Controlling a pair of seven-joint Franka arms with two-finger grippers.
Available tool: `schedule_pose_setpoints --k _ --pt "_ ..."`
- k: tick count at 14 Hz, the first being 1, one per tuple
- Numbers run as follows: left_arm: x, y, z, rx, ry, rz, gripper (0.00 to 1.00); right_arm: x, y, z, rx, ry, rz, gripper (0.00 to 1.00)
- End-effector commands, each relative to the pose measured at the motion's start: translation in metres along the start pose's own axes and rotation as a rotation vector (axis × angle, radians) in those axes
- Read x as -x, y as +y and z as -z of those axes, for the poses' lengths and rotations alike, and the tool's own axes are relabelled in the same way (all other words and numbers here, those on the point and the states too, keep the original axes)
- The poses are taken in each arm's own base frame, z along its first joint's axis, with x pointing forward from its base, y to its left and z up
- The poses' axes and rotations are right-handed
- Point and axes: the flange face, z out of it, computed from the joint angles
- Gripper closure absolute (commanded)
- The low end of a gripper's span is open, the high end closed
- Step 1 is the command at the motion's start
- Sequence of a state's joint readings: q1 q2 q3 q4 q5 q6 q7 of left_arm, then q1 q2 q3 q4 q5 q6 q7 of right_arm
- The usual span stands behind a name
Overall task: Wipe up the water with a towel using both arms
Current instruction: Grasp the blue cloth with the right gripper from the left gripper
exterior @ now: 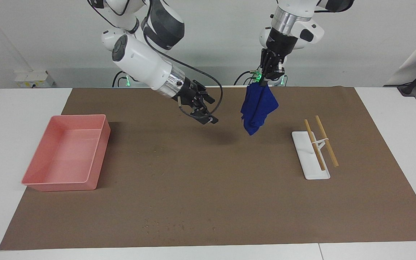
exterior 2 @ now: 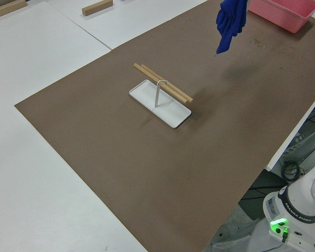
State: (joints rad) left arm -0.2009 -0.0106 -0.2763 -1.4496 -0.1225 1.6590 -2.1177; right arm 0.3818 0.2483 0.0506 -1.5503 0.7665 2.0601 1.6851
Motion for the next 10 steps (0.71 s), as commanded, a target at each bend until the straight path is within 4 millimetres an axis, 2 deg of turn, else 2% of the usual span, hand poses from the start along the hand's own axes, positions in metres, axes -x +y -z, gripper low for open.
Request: schedule_pose_setpoints --k 1,2,5,9,10 --pt "0.013 0.002 0.012 0.043 -0.036 0.074 1.00 0.012 -0.003 -0.008 -0.003 -0.025 -0.027 0.04" --pt "0.022 -0.002 0.013 0.055 -0.052 0.089 1.00 0.011 -0.002 -0.011 -0.001 -0.024 -0.032 0.04" --pt "0.038 -0.007 0.016 0.092 -0.087 0.120 1.00 0.038 0.019 -0.049 -0.039 -0.030 -0.035 0.05" --pt "0.047 -0.009 0.020 0.131 -0.113 0.138 1.00 0.048 0.027 -0.058 -0.026 -0.020 -0.035 0.07" --pt "0.050 -0.011 0.020 0.133 -0.117 0.134 1.00 0.050 0.028 -0.058 -0.025 -0.021 -0.032 0.27"
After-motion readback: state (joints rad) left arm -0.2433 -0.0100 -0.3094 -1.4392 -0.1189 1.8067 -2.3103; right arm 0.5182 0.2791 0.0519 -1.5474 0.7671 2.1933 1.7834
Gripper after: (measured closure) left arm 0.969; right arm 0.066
